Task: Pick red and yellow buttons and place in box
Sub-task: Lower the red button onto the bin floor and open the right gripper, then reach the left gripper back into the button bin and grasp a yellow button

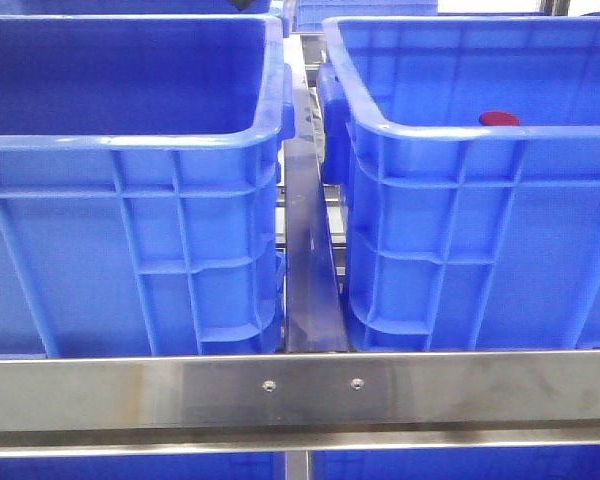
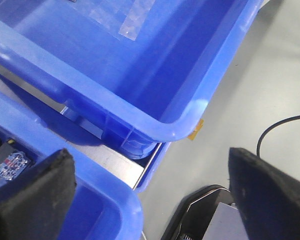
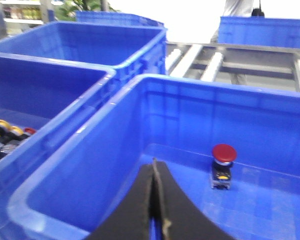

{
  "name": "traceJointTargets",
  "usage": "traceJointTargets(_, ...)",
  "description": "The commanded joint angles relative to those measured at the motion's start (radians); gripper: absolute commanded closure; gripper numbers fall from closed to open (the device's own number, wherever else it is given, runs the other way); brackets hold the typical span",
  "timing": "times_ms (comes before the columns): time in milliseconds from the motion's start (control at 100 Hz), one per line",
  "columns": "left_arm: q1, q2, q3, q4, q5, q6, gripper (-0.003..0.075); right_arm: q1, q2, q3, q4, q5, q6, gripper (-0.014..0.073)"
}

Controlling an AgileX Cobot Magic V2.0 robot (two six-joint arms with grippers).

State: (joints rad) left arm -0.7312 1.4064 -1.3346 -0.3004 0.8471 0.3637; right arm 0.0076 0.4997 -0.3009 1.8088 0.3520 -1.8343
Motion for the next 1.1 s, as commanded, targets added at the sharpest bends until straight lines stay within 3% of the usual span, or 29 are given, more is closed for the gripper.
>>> traceJointTargets(0,-0.006,-0.033,-0.034,-0.034,-0.059,-0.013,0.0144,-0.003,-0.031,-0.011,0.074,0.039,-0.008,0.0662)
traceJointTargets(260,-0.002,-0.033,-0.034,-0.007,-0.052,-0.046,0.0144,-0.003,-0.038,-0.008,0.074,0.036,-0.008,0.0662)
traceJointTargets(720,0.003,-0.033,-0.034,0.442,0.001,-0.414,0.0144,-0.003,-0.038,-0.006,0.074,0.031,-0.008,0.0662)
traceJointTargets(1090,0.219,-0.027,-0.034,0.300,0.012,-0.456,0.0144,-0.003,-0.038,-0.006,0.074,0.031,-0.008,0.0662)
